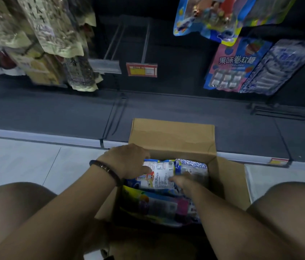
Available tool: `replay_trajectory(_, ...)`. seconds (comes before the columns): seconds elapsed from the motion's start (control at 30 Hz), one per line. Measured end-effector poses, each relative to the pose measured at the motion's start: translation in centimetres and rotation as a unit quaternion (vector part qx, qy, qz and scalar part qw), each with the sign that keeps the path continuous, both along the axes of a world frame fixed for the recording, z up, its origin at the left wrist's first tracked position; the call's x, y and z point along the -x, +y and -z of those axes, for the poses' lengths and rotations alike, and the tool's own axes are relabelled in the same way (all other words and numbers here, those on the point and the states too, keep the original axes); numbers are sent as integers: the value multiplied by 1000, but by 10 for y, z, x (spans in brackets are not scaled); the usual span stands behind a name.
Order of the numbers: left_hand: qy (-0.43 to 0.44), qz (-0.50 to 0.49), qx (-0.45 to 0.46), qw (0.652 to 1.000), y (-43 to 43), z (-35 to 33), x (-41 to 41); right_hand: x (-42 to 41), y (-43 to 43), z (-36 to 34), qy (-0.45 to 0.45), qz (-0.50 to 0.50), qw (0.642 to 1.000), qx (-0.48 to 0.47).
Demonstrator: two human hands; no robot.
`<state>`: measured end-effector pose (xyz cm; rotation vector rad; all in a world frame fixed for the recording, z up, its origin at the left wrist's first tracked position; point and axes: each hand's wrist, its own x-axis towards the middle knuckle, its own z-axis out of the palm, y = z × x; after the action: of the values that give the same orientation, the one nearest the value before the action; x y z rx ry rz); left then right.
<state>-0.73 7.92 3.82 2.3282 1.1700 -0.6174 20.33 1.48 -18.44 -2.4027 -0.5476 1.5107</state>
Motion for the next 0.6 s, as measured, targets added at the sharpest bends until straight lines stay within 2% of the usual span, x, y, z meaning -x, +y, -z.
replay_trajectory(0.37,59,-20,15,998,4,21,5,-9,-6,-4,91,19,995,-25)
replay_trajectory(0.6,95,-59,-26,993,-4,19,3,-7,-17,-66,88,-69,968,-223)
